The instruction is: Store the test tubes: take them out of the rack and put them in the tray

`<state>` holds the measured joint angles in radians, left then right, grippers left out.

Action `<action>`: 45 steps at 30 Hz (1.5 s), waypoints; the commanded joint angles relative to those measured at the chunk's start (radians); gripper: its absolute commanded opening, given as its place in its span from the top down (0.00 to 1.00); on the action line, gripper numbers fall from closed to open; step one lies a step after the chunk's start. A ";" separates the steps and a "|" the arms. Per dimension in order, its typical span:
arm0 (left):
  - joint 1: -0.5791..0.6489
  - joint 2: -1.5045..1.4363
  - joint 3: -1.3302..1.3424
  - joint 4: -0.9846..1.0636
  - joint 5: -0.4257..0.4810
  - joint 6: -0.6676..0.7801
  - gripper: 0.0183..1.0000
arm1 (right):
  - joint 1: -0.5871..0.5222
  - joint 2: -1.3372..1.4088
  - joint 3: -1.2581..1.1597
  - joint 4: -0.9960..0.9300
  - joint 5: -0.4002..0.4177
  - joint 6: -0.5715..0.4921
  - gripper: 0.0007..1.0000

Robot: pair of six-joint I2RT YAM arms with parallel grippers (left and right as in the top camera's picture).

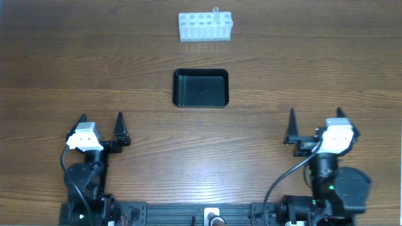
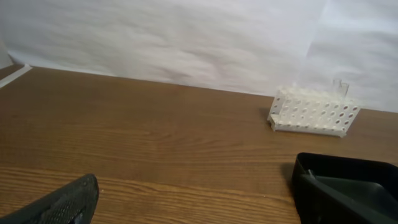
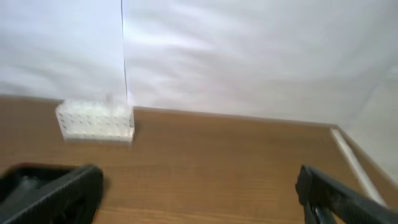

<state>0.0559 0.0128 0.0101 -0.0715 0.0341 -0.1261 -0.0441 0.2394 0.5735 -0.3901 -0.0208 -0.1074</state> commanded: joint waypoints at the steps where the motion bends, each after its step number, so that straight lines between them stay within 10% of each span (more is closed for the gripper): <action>1: 0.005 -0.008 -0.005 -0.005 0.000 0.017 0.00 | 0.006 0.181 0.202 -0.033 -0.005 0.002 0.01; 22: 0.005 -0.008 -0.005 -0.005 0.000 0.017 0.00 | 0.307 0.975 1.074 -0.449 -0.076 0.009 0.01; 31: 0.005 -0.008 -0.005 -0.005 -0.001 0.017 0.00 | 0.401 1.173 1.110 -0.412 0.248 0.224 0.01; 45: 0.005 -0.008 -0.005 -0.005 0.000 0.017 0.00 | 0.416 1.441 1.113 -0.242 0.333 0.337 0.01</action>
<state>0.0559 0.0120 0.0101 -0.0715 0.0341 -0.1230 0.3637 1.6402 1.6661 -0.6624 0.2558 0.2035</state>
